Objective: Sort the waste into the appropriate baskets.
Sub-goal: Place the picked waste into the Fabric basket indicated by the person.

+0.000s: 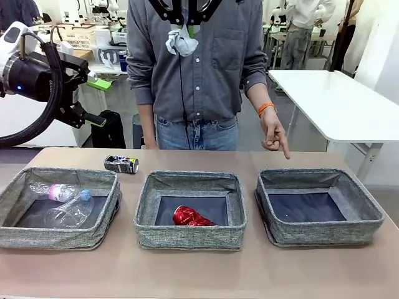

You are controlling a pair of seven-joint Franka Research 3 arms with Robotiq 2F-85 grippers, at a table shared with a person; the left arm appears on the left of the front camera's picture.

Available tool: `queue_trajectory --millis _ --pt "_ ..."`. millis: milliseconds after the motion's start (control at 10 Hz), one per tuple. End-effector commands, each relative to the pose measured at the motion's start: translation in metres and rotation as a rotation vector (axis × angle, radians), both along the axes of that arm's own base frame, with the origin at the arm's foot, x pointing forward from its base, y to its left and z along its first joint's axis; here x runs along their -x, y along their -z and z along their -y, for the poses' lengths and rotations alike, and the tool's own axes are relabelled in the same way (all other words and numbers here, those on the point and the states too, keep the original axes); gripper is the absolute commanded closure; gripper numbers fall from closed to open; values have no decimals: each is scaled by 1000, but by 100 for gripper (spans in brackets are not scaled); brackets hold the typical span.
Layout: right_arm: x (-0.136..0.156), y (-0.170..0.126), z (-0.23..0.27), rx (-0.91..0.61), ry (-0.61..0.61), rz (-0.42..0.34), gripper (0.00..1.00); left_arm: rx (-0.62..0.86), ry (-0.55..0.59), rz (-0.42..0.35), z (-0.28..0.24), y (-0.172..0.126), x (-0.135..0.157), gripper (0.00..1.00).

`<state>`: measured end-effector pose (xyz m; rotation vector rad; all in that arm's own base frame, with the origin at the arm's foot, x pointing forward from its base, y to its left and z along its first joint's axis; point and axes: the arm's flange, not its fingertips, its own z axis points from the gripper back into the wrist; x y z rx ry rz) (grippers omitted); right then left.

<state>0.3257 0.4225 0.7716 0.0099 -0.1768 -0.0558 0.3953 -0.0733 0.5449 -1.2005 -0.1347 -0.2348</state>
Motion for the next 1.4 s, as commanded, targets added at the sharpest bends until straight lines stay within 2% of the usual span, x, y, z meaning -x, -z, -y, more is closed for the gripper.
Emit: queue_trajectory --millis 0,100,200,400,600,800,900,1100,1300 --pt "0 0 0 0 0 0 92 -9 0 -12 0 -3 2 0" --pt "3 10 16 56 -174 22 92 -9 0 -12 0 -3 2 0" --pt "1 25 37 90 -218 34 92 -9 0 -12 0 -3 2 0" --pt "4 71 107 25 -258 45 92 -9 0 -12 0 -3 2 0" --pt "2 125 172 -41 -165 10 92 -9 0 -12 0 -3 2 0" --pt "-9 186 228 -27 -94 78 92 -9 0 -12 0 -3 2 0" --pt "-16 215 248 -16 -40 70 92 -9 0 -12 0 -3 2 0" --pt "-28 270 277 -26 65 -2 92 -9 0 -12 0 -3 2 0" --pt "-39 308 295 -24 240 -25 92 -9 0 -12 0 -3 2 0"
